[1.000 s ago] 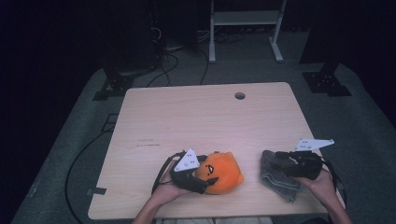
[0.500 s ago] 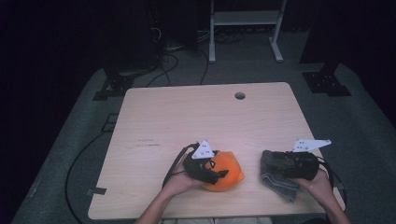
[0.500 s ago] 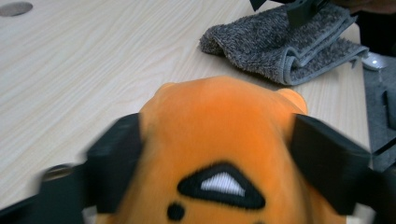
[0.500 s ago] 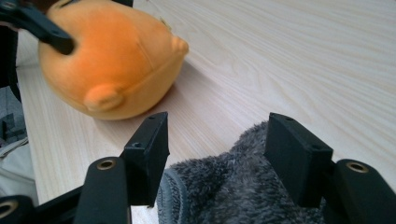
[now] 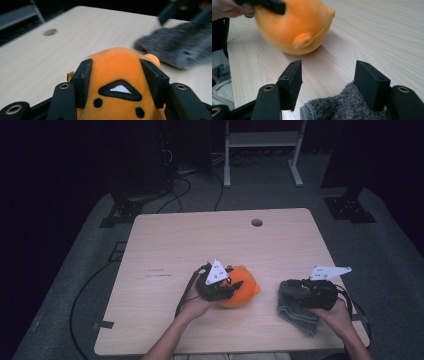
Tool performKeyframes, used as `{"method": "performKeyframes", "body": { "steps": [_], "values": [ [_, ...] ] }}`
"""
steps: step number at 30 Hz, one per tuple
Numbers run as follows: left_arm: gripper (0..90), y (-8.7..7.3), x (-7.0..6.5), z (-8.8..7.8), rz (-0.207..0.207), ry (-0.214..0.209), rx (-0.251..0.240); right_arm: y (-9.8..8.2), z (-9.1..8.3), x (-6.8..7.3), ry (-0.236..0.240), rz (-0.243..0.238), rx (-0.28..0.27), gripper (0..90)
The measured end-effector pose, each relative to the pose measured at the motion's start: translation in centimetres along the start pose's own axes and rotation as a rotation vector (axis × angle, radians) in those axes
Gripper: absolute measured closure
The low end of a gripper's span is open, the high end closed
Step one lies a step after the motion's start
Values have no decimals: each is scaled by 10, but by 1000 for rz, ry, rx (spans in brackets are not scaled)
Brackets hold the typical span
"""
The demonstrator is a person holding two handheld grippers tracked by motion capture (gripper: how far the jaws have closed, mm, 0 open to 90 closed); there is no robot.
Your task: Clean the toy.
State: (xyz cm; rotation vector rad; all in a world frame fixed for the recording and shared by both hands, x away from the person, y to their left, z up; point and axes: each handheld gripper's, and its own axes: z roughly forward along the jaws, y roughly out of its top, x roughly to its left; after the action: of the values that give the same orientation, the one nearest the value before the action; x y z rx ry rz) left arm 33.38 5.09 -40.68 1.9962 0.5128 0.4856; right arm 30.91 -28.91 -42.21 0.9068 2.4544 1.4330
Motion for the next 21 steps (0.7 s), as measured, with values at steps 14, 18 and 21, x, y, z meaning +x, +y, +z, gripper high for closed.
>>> {"method": "performKeyframes", "body": {
  "steps": [14,18,21],
  "values": [
    [271,-11,25,16,-90,54,19,1,-2,-2,-4,11,-23,368],
    [199,-7,24,5,-107,48,-8,1,-2,-2,-9,10,-26,359],
    [173,-6,23,-2,-109,45,-8,1,-2,-2,-11,11,-23,355]
  ]
}}
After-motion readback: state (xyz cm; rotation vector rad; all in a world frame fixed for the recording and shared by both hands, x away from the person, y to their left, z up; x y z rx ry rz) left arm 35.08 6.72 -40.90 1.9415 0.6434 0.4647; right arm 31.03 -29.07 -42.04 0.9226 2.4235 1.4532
